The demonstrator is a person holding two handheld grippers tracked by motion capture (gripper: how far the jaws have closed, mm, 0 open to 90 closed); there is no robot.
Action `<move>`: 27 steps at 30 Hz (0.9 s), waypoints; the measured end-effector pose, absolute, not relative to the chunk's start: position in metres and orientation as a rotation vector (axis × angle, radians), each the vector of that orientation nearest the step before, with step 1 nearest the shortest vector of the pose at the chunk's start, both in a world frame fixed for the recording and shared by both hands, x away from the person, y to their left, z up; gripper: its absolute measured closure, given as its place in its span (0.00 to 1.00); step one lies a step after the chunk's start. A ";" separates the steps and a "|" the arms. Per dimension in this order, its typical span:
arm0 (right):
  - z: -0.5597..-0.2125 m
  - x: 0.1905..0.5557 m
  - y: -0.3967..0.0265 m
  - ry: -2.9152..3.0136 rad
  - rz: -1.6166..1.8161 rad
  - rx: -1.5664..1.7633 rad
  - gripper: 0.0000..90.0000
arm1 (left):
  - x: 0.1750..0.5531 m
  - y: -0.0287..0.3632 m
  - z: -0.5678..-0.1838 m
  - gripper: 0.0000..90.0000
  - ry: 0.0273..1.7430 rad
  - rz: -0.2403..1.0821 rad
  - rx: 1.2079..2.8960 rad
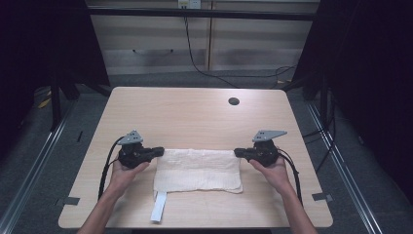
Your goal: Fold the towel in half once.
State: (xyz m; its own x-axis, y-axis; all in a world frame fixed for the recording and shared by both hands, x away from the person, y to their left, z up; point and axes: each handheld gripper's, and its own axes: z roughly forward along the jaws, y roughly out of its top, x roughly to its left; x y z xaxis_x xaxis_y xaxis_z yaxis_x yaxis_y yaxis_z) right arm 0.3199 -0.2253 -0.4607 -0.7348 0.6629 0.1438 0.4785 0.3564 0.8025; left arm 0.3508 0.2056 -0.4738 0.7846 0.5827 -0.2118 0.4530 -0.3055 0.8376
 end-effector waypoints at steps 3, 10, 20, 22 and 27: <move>-0.457 0.313 -0.223 2.417 1.321 0.998 0.97 | 0.351 0.206 -0.476 0.96 0.794 0.168 1.954; -0.453 0.295 -0.213 2.464 1.370 0.919 0.97 | 0.352 0.208 -0.482 0.96 0.838 0.185 1.956; -0.464 0.272 -0.202 2.566 1.380 0.870 0.97 | 0.354 0.211 -0.483 0.96 0.887 0.181 1.928; -0.467 0.268 -0.199 2.593 1.367 0.860 0.97 | 0.354 0.211 -0.483 0.96 0.887 0.182 1.926; -0.474 0.262 -0.198 2.635 1.350 0.856 0.97 | 0.354 0.210 -0.483 0.96 0.881 0.179 1.919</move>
